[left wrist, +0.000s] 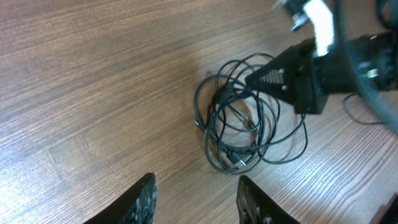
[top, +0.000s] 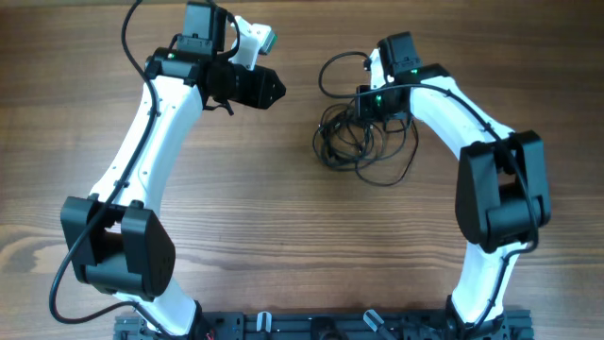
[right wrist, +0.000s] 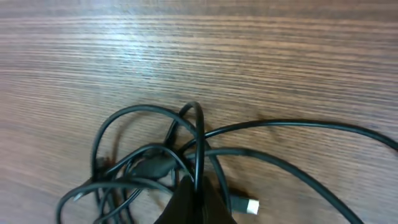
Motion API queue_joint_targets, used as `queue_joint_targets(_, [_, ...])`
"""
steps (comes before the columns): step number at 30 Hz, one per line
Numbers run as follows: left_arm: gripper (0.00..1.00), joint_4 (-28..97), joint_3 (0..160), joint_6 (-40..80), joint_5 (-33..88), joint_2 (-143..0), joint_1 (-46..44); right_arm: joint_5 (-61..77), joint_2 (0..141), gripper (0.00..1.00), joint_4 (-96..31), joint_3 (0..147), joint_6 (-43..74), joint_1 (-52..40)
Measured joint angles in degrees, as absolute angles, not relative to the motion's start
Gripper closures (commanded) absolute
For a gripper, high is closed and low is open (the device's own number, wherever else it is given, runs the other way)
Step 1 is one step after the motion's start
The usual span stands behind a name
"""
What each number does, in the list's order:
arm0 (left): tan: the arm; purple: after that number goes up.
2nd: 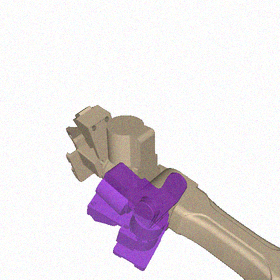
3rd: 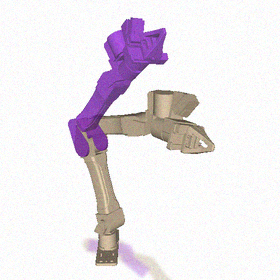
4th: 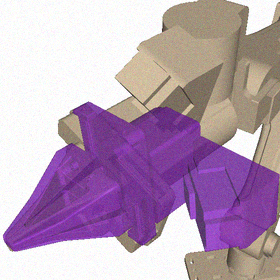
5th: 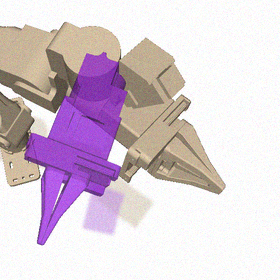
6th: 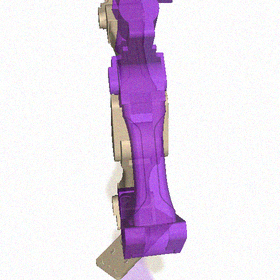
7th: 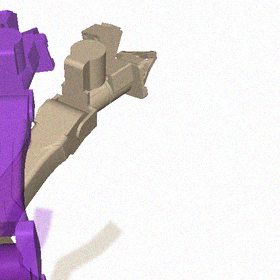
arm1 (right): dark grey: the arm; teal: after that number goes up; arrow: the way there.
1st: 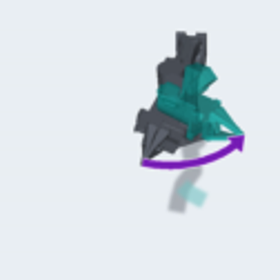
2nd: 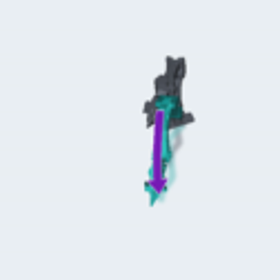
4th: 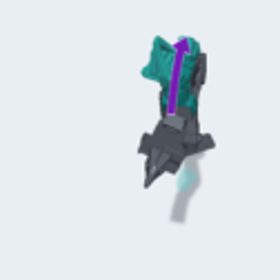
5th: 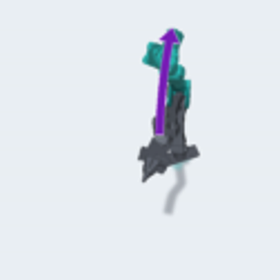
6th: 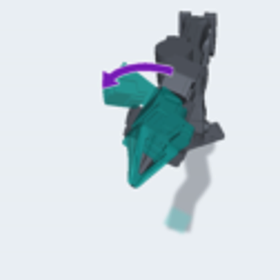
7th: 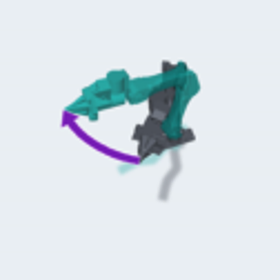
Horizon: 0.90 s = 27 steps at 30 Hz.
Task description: Untangle cables
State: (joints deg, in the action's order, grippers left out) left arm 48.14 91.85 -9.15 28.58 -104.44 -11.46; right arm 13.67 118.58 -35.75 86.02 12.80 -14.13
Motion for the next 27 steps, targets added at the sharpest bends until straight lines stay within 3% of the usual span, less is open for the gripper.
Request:
queue_joint_targets(14, [0.50, 50.00, 91.85, -20.32, 43.72, -104.44, -11.51, 14.79, 88.31, 0.96, -38.30, 88.99, 13.41, -12.64])
queue_joint_targets(27, [0.50, 48.47, 91.85, -29.15, 57.74, -104.71, -11.51, 24.14, 87.70, 0.96, -38.30, 89.17, 13.80, -12.64])
